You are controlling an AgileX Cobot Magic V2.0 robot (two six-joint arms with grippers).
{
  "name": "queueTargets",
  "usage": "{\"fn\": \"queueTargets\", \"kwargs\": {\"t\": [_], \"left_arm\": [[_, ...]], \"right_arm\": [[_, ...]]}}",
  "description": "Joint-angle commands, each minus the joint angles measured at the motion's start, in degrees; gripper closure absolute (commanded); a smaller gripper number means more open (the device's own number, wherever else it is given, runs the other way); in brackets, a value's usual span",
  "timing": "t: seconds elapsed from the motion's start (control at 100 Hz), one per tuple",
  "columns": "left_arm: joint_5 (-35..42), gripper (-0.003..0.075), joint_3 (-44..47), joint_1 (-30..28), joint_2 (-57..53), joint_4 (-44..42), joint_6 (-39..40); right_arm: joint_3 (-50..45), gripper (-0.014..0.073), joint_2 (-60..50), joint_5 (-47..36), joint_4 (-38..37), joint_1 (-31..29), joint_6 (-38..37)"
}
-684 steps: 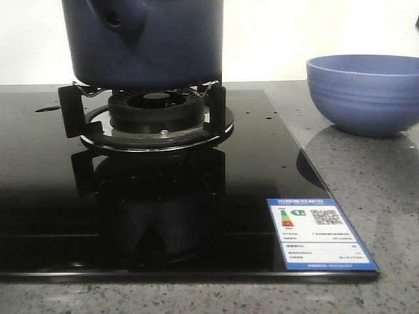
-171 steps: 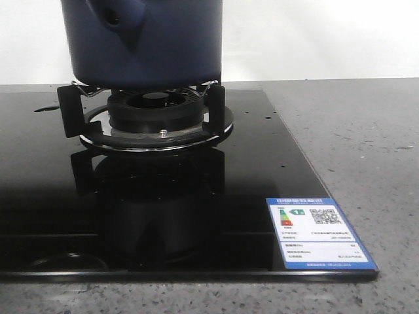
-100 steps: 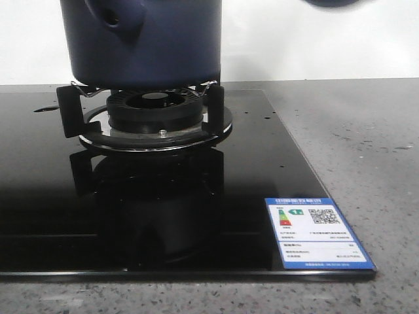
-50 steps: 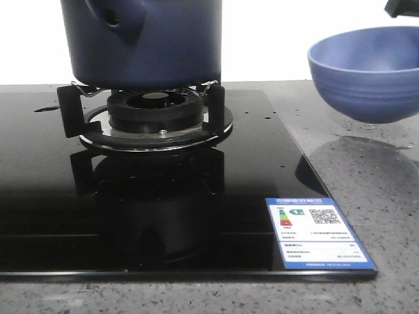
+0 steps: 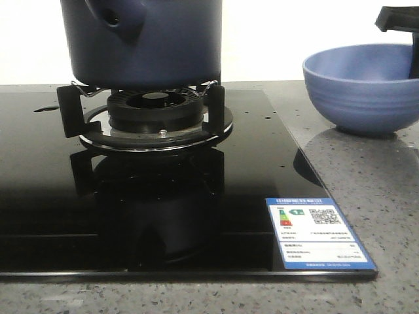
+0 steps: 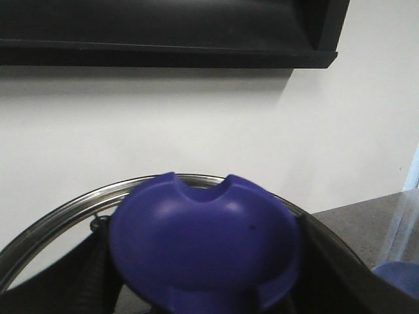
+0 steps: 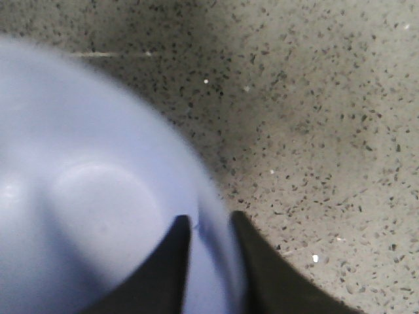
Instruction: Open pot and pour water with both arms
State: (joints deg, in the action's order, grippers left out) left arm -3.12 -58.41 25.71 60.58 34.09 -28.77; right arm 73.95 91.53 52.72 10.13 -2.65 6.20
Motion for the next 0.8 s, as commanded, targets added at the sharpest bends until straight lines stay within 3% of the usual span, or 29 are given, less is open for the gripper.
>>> {"fn": "queueTargets", "kwargs": {"t": [0.0,0.05,0.12,0.39,0.79], "left_arm": [[5.3,0.0383,-2.2,0.7,-1.2,0.6,0.1],[5.2,0.0383,-2.2,0.7,-1.2,1.5,0.1],[4.9,0.0383,-2.2,0.7,-1.0,2.1,0.1],[6.1,0.0383,-2.2,4.8,2.6,2.1,0.1],[15.1,0.0383,-2.2,10.5,14.2,-0.2,0.1]], "right_arm": [[1.4,0.0281,-2.3,-0.9,0.4,-0.3,1.1],[1.6,0.0201,-2.7,-0.6,0.4,-0.3,1.1],[2.4,0.0164,-3.9,0.1,0.4,-0.3,1.1],[5.9,0.0165,-14.0,1.1,0.6,-0.3,1.1],[5.9,0.0165,-22.0,6.1,0.6,-0.3,2.2]]}}
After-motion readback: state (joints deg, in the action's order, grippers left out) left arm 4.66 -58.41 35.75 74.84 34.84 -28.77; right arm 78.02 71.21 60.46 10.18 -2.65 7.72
